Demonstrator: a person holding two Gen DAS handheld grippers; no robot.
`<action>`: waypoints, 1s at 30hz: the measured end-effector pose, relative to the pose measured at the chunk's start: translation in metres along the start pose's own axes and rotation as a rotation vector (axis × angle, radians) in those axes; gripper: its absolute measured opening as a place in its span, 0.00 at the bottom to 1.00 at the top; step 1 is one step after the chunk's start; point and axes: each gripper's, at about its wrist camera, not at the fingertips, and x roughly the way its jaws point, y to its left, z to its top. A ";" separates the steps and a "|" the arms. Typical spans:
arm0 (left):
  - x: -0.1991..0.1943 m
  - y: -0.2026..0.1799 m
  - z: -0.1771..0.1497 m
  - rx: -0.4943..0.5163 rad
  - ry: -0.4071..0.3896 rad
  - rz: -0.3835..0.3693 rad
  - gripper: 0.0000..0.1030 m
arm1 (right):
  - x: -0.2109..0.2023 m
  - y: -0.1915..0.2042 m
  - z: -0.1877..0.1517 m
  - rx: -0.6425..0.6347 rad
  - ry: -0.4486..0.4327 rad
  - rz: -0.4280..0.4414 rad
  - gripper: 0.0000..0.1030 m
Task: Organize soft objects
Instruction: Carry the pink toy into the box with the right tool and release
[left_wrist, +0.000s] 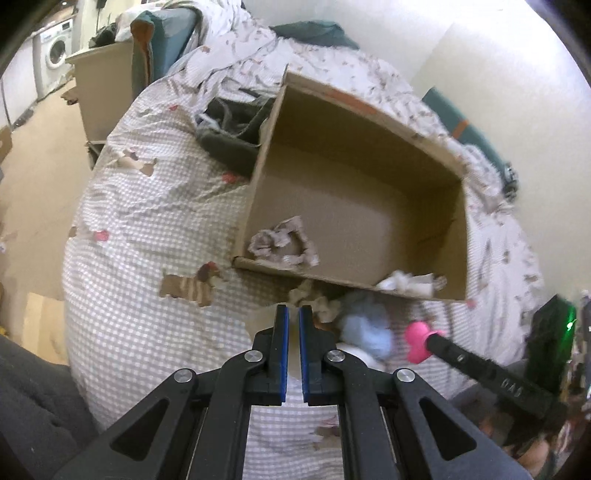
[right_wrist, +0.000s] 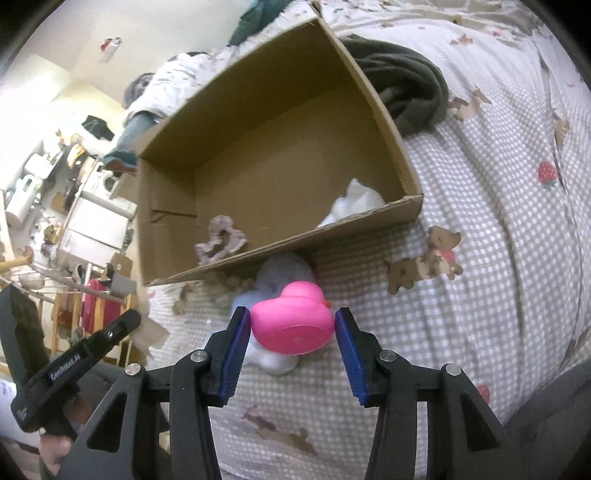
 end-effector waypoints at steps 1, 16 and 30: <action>-0.003 -0.001 0.000 0.004 -0.011 -0.004 0.05 | -0.004 0.002 -0.002 -0.006 -0.008 0.013 0.49; -0.025 -0.025 0.065 0.030 -0.080 -0.093 0.05 | -0.056 0.030 0.025 -0.102 -0.168 0.138 0.49; 0.056 -0.041 0.095 0.110 0.003 -0.043 0.05 | -0.015 0.037 0.087 -0.211 -0.148 0.012 0.36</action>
